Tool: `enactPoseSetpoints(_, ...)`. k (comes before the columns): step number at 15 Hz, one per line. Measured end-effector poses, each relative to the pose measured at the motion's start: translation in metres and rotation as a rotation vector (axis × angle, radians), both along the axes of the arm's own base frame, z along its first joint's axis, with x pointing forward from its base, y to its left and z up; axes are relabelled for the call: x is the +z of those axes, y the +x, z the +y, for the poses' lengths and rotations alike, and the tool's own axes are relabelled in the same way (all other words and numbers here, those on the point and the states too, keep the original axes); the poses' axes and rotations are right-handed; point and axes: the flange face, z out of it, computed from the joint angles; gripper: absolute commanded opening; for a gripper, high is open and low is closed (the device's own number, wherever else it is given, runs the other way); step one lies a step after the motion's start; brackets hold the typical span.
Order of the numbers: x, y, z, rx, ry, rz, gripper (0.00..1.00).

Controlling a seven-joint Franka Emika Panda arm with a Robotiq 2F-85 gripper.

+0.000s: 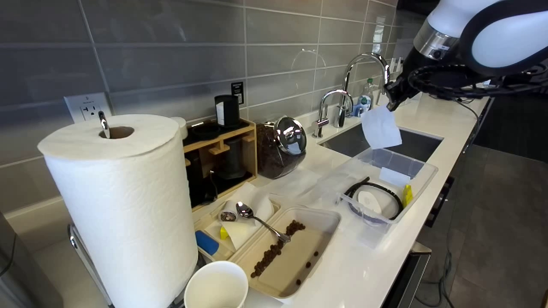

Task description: Take the paper towel out of the plastic box

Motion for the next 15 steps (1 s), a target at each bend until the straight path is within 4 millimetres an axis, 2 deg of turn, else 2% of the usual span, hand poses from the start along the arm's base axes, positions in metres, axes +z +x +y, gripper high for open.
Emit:
enactPoseSetpoints(2, 0.011, 0.006, 0.007, 0.047, -0.007, -0.042, 0.00)
enactPoseSetpoints(4, 0.024, 0.013, 0.024, 0.119, -0.004, -0.095, 0.00)
enactPoseSetpoints(9, 0.041, 0.023, 0.084, 0.308, 0.112, -0.182, 0.00)
enactPoseSetpoints(15, 0.046, 0.034, 0.152, 0.578, 0.229, -0.202, 0.00)
